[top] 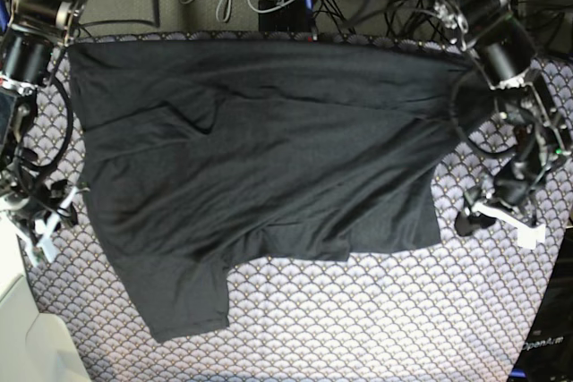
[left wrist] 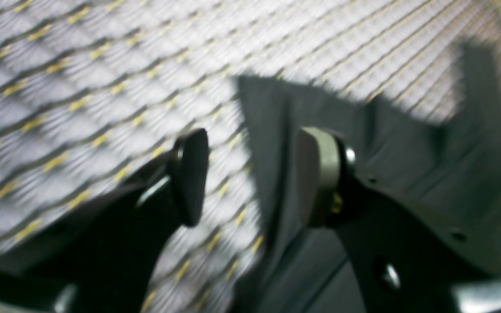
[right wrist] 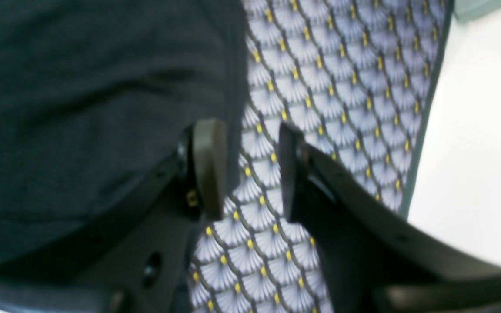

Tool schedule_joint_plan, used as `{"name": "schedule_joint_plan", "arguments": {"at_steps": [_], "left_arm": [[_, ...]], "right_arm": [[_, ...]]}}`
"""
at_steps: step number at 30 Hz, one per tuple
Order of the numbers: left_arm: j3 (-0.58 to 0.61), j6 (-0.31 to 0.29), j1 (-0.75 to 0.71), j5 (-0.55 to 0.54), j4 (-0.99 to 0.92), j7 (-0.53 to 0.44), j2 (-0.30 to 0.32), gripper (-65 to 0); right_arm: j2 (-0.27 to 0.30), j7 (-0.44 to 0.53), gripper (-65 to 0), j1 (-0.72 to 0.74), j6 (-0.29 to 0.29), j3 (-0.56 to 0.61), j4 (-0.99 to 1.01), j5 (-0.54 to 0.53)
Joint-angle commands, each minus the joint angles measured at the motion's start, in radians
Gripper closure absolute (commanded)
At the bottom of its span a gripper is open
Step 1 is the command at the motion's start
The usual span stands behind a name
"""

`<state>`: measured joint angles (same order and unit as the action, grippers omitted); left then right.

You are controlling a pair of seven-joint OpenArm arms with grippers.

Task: Fold the T-shirt properly
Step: 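Open both grippers and release the shirt edge, then move both grippers down to the shirt's hem corners and grasp them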

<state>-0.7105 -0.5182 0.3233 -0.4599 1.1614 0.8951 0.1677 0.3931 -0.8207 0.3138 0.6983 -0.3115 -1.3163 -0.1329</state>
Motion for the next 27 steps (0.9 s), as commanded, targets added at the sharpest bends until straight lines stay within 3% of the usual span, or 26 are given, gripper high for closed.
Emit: {"name": "schedule_joint_plan", "arguments": {"at_steps": [1, 3, 6, 11, 15, 17, 27], "left_arm": [[0.009, -0.003, 0.043, -0.015, -0.019, -0.046, 0.013, -32.0], [0.035, 0.010, 0.079, -0.015, -0.099, -0.107, 0.013, -32.0], [0.075, 0.115, 0.139, -0.015, -0.208, -0.181, 0.020, -32.0], [0.151, 0.157, 0.221, -0.015, -0.360, -0.288, 0.023, -32.0], [0.228, 0.278, 0.251, -0.013, -0.427, -0.351, 0.023, -32.0], [0.260, 0.326, 0.265, -0.013, -0.461, -0.371, 0.030, -32.0], [0.317, 0.422, 0.290, -0.013, -0.568, -0.377, 0.043, -32.0]], "right_arm": [[0.020, 0.030, -22.4, 0.029, 0.000, 0.010, -0.018, -0.006], [0.020, 0.034, -23.6, 0.032, 0.000, 0.038, -0.018, -0.006], [0.019, 0.034, -23.8, 0.032, 0.000, 0.051, -0.019, -0.006], [0.017, 0.033, -23.8, 0.026, 0.000, 0.054, -0.019, -0.006], [0.020, 0.031, -23.8, 0.023, 0.000, 0.051, -0.019, -0.006], [0.020, 0.031, -23.8, 0.023, 0.000, 0.051, -0.019, -0.006], [0.020, 0.031, -23.8, 0.023, 0.000, 0.051, -0.019, -0.006]]}}
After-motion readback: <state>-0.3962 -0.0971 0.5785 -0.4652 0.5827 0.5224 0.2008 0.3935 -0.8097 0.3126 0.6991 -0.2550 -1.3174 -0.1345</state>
